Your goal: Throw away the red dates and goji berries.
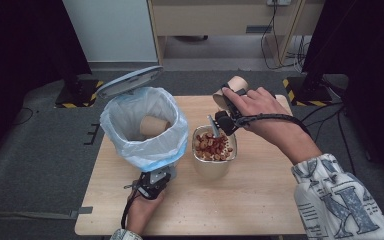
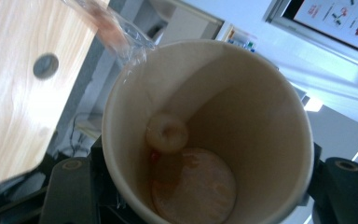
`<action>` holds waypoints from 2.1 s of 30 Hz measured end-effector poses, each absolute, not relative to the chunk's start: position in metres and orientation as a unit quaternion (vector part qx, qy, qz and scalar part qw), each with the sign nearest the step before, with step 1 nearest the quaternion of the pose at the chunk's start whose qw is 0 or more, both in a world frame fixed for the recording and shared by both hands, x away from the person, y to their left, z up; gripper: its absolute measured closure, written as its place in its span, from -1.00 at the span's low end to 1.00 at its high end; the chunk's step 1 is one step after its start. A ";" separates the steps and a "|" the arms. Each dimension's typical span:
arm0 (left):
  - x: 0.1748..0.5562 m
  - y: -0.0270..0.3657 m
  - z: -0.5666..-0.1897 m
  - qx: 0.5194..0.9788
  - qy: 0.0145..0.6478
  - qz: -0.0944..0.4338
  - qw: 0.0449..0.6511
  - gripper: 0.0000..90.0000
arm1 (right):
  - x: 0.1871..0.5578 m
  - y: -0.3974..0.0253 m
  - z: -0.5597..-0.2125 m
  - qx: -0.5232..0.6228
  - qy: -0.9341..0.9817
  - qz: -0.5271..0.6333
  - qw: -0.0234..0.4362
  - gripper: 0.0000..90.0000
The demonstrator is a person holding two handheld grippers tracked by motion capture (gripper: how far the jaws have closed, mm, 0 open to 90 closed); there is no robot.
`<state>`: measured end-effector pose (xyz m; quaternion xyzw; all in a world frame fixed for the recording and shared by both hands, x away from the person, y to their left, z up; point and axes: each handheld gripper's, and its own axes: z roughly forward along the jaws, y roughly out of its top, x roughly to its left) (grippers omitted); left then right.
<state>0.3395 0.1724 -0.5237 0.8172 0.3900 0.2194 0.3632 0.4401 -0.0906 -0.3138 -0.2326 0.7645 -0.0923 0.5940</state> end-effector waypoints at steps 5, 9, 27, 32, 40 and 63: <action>0.340 0.174 -0.523 0.821 0.388 0.223 0.354 0.99 | 0.443 -0.097 -0.315 -0.230 0.760 -0.103 0.600 -0.25; 0.340 0.173 -0.523 0.821 0.388 0.222 0.355 0.99 | 0.443 -0.097 -0.313 -0.229 0.753 -0.110 0.607 -0.25; 0.340 0.173 -0.523 0.821 0.388 0.222 0.355 0.99 | 0.446 -0.101 -0.317 -0.187 0.784 -0.047 0.590 -0.26; 0.340 0.174 -0.523 0.820 0.389 0.222 0.356 0.99 | 0.448 -0.104 -0.320 -0.160 0.799 -0.014 0.580 -0.26; 0.340 0.174 -0.523 0.822 0.387 0.223 0.355 0.99 | 0.449 -0.106 -0.324 -0.139 0.813 0.023 0.565 -0.26; 0.340 0.173 -0.524 0.817 0.390 0.220 0.363 0.99 | 0.465 -0.135 -0.334 0.015 0.856 0.203 0.475 -0.26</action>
